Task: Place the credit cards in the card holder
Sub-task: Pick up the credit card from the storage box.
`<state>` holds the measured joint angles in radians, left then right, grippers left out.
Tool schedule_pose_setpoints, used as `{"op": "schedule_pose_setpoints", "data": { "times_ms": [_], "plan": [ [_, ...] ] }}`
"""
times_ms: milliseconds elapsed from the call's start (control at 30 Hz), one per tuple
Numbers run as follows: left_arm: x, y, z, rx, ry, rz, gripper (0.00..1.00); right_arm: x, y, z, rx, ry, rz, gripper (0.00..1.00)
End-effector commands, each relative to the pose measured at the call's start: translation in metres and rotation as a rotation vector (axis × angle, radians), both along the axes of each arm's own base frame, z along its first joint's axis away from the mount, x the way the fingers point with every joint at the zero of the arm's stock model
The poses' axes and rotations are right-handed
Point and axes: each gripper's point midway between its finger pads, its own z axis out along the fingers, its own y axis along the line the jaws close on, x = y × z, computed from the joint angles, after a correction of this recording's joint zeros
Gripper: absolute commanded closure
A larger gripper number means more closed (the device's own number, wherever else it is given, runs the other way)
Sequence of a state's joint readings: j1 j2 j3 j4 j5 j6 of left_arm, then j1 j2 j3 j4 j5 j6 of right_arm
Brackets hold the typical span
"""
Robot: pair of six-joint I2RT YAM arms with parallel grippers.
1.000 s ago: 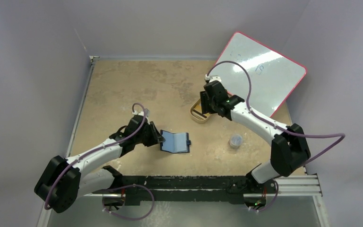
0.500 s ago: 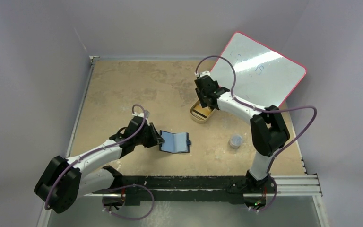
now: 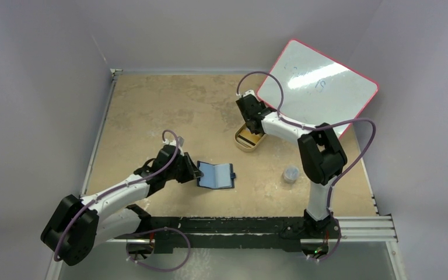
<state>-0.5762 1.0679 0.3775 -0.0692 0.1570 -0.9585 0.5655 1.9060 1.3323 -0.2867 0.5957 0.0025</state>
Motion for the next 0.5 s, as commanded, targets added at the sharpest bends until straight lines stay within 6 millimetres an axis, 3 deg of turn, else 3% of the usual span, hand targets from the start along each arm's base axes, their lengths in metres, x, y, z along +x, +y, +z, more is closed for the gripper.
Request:
{"op": "schedule_pose_setpoints", "data": {
  "times_ms": [0, 200, 467],
  "plan": [
    [0.0062, -0.0048, 0.0114, -0.042, -0.043, 0.002, 0.83, 0.0156, -0.0070, 0.0291, -0.029, -0.084, -0.049, 0.48],
    [0.0075, -0.0065, 0.0115, -0.049, -0.044, 0.002, 0.83, 0.0163, -0.0069, 0.0375, -0.023, -0.097, -0.051, 0.54],
    [0.0069, -0.0061, 0.0108, -0.048, -0.041, 0.001, 0.83, 0.0137, -0.0035, 0.0318, -0.005, -0.080, -0.030, 0.66]
  ]
}}
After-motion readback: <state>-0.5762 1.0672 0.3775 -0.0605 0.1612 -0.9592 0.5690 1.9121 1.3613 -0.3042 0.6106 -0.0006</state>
